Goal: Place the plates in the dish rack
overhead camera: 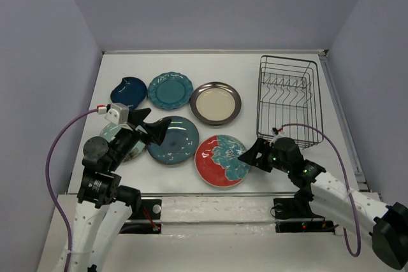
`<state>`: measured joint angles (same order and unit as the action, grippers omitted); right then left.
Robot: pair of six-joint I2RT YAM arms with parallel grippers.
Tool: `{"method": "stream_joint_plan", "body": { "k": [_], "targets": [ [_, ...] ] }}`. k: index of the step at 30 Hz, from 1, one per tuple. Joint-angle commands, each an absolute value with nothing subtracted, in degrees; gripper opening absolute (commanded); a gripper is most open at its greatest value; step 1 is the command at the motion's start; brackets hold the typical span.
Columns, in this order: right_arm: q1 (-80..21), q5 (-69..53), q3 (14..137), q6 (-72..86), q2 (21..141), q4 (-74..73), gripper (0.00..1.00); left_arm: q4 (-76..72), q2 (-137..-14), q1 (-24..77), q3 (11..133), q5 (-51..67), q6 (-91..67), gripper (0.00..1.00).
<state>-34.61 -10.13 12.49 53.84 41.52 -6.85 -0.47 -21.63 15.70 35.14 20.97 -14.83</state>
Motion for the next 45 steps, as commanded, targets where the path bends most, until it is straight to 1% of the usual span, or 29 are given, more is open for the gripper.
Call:
{"method": "stream_joint_plan", "body": {
  "k": [1, 4, 5, 7, 10, 13, 16, 19, 20, 23, 25, 26, 29, 32, 34, 35, 40, 43, 45],
  "targets": [
    [-38.9, -7.0, 9.7, 60.5, 45.5, -0.2, 0.77, -2.7, -21.5, 15.5, 37.7, 22.4, -14.0, 0.99],
    [-40.2, -5.6, 8.2, 62.7, 46.5, 4.1, 0.75, -2.9, -21.7, 15.4, 37.7, 22.5, -14.0, 0.99],
    [-40.3, -4.7, 7.9, 63.1, 46.8, 4.5, 0.72, -2.9, -21.7, 15.4, 37.8, 22.5, -14.0, 0.99],
    [-40.3, -3.9, 8.0, 63.1, 46.9, 3.5, 0.71, -2.9, -21.6, 15.4, 37.7, 22.5, -14.0, 0.99],
    [-42.1, -1.1, 10.6, 61.2, 44.4, -4.2, 0.71, -2.7, -21.5, 15.5, 37.8, 22.5, -13.8, 0.99],
    [-44.6, 6.7, 14.7, 59.2, 38.3, -18.6, 0.73, -2.9, -21.4, 15.4, 37.8, 22.5, -13.9, 0.99],
    [-46.3, 8.3, 16.8, 60.6, 33.4, -23.8, 0.77, -3.1, -21.6, 15.4, 37.7, 22.5, -14.1, 0.99],
    [-49.8, 8.6, 16.7, 64.7, 33.2, -26.5, 0.78, -3.1, -21.4, 15.5, 37.7, 22.7, -14.0, 0.99],
    [-51.4, 10.4, 16.6, 65.8, 33.8, -27.2, 0.78, -3.2, -21.4, 15.5, 37.7, 22.7, -14.1, 0.99],
    [-57.1, 13.0, 15.6, 70.4, 38.6, -25.2, 0.78, -3.3, -21.4, 15.4, 37.7, 22.8, -14.1, 0.99],
    [-61.3, 13.5, 14.3, 74.0, 44.0, -19.0, 0.77, -3.3, -21.4, 15.5, 37.7, 22.7, -14.1, 0.99],
    [-62.8, 15.7, 14.4, 75.2, 45.9, -15.7, 0.76, -3.3, -21.3, 15.5, 37.6, 22.7, -14.1, 0.99],
    [-66.5, 21.9, 15.6, 80.6, 50.9, -13.5, 0.73, -3.2, -21.4, 15.5, 37.6, 22.8, -14.1, 0.99],
    [-66.5, 23.4, 13.5, 83.2, 51.9, -9.1, 0.71, -3.3, -21.6, 15.4, 37.6, 23.1, -14.2, 0.99],
    [-66.5, 24.6, 10.2, 86.6, 51.5, -4.8, 0.67, -3.4, -21.4, 15.4, 37.5, 23.2, -14.2, 0.99],
    [-66.5, 25.9, 9.2, 87.8, 51.3, -3.8, 0.62, -3.3, -21.4, 15.5, 37.5, 23.2, -14.2, 0.99],
    [-66.5, 29.4, 6.7, 92.5, 50.2, -3.7, 0.52, -3.6, -21.7, 15.4, 37.5, 23.5, -14.2, 0.99],
    [-66.5, 30.4, 6.7, 93.9, 51.8, -3.5, 0.5, -3.6, -21.9, 15.5, 37.5, 23.5, -14.3, 0.99],
    [-66.5, 30.7, 6.1, 95.7, 53.7, -3.1, 0.46, -3.6, -21.7, 15.5, 37.6, 23.5, -14.2, 0.99]
  ]
}}
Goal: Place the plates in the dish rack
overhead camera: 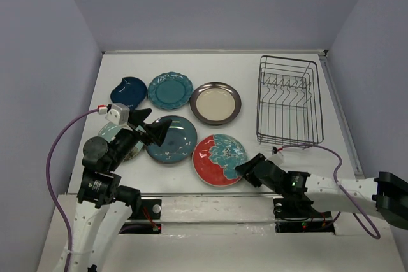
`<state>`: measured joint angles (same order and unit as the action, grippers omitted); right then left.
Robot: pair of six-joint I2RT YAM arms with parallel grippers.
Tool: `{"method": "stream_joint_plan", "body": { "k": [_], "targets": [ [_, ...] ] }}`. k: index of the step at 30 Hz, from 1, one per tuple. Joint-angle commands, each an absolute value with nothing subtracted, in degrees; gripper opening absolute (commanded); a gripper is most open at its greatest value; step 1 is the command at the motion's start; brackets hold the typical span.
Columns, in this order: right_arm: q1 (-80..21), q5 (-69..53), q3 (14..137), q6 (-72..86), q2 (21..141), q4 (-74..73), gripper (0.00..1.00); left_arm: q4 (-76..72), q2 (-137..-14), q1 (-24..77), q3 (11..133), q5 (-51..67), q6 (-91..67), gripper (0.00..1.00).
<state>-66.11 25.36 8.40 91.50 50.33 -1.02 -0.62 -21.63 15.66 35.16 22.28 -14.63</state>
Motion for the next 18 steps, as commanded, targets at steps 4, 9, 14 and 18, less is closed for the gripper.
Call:
{"method": "stream_joint_plan", "body": {
  "k": [4, 9, 14, 18],
  "targets": [
    [-66.5, 30.7, 4.2, 98.5, 56.3, -0.2, 0.4, -3.7, -21.8, 15.4, 37.5, 23.6, -14.2, 0.99],
    [-66.5, 30.8, 3.0, 99.7, 60.3, 5.0, 0.34, -3.8, -22.1, 15.5, 37.5, 23.9, -14.3, 0.99],
    [-66.5, 31.3, 2.7, 100.5, 63.3, 8.0, 0.2, -3.9, -22.1, 15.5, 37.6, 23.8, -14.3, 0.99],
    [-66.5, 31.1, 2.3, 101.5, 62.8, 6.7, 0.07, -3.8, -22.1, 15.5, 37.5, 23.8, -14.2, 0.99]
  ]
}}
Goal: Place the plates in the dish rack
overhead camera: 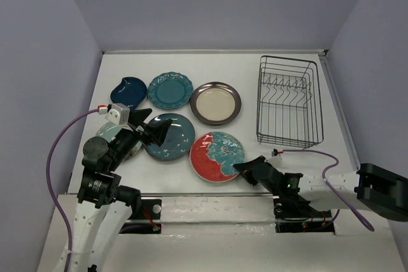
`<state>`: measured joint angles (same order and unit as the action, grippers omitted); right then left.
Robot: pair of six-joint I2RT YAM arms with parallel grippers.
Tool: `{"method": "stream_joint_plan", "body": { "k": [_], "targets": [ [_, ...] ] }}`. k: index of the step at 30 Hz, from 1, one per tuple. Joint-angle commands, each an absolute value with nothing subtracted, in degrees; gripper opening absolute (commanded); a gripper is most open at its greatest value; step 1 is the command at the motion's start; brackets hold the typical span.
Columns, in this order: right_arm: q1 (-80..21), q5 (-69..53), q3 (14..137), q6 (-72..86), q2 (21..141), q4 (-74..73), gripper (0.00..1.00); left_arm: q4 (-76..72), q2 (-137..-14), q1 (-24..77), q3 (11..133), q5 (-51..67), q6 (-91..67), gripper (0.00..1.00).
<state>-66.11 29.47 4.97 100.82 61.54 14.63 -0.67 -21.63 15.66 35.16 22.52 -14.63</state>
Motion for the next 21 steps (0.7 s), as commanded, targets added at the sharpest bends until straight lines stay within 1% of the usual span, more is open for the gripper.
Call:
{"method": "stream_joint_plan", "body": {
  "k": [1, 3, 4, 5, 6, 10, 13, 18, 20, 21],
  "targets": [
    [-66.5, 31.2, 2.4, 101.4, 61.7, 5.1, 0.07, -3.8, -22.1, 15.4, 37.5, 23.8, -14.2, 0.99],
    [-66.5, 32.2, 4.7, 98.1, 56.8, -3.8, 0.07, -3.8, -22.1, 15.5, 37.5, 23.8, -14.2, 0.99],
    [-66.5, 32.7, 7.9, 96.7, 52.7, -7.2, 0.07, -3.8, -22.1, 15.4, 37.5, 23.8, -14.2, 0.99],
    [-66.5, 34.2, 9.8, 93.2, 50.4, -14.6, 0.07, -3.8, -22.0, 15.5, 37.5, 23.7, -14.2, 0.99],
    [-66.5, 35.0, 11.8, 93.2, 48.3, -17.9, 0.07, -3.8, -22.0, 15.5, 37.5, 23.6, -14.2, 0.99],
    [-66.5, 38.6, 22.0, 80.7, 39.8, -31.0, 0.07, -3.8, -21.6, 15.5, 37.5, 23.5, -14.3, 0.99],
    [-66.5, 37.9, 30.2, 69.3, 38.9, -34.3, 0.07, -3.9, -21.6, 15.4, 37.5, 23.6, -14.5, 0.99],
    [-66.5, 34.8, 44.3, 55.4, 45.1, -34.1, 0.07, -4.0, -21.4, 15.5, 37.4, 23.5, -14.4, 0.99],
    [-66.5, 35.5, 50.3, 48.7, 46.8, -32.3, 0.07, -3.9, -21.2, 15.4, 37.4, 23.4, -14.4, 0.99],
    [-66.5, 37.9, 52.3, 45.0, 47.1, -31.0, 0.07, -3.9, -21.2, 15.5, 37.4, 23.4, -14.6, 0.99]
  ]
}}
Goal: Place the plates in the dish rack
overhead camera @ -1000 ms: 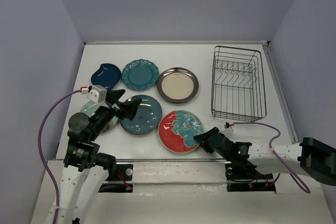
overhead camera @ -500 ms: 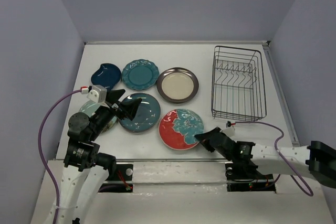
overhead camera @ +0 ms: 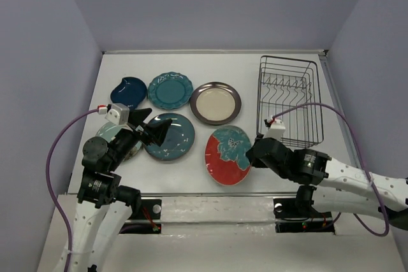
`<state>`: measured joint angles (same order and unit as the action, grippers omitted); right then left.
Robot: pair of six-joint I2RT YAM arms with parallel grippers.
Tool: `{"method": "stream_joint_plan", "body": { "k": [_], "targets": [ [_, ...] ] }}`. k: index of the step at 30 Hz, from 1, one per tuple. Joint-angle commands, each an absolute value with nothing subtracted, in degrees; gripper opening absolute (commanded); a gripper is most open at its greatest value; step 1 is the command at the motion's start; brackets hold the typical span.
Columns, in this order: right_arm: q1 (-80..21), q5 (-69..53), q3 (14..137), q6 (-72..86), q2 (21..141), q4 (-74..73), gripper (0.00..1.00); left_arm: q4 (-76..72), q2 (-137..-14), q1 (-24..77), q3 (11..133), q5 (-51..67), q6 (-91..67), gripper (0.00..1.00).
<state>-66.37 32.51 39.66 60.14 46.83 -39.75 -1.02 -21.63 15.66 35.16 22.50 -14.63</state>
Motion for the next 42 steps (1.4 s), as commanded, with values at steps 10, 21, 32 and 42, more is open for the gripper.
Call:
{"method": "stream_joint_plan", "body": {
  "k": [10, 21, 32, 42],
  "targets": [
    [-47.8, 40.5, 73.8, 22.3, 56.4, -24.1, 0.07, -4.0, -20.6, 15.6, 37.4, 23.6, -14.8, 0.99],
    [-12.6, 37.6, 81.9, 13.0, 65.0, -22.3, 0.07, -4.1, -19.8, 17.9, 37.2, 23.2, -15.1, 0.99],
    [1.1, 38.1, 76.7, 4.4, 68.3, -9.1, 0.07, -2.6, -17.4, 25.0, 37.8, 20.4, -14.3, 0.99],
    [1.1, 38.1, 75.7, -7.3, 74.5, -2.9, 0.07, -0.6, -15.1, 28.2, 38.1, 17.6, -13.6, 0.99]
  ]
}}
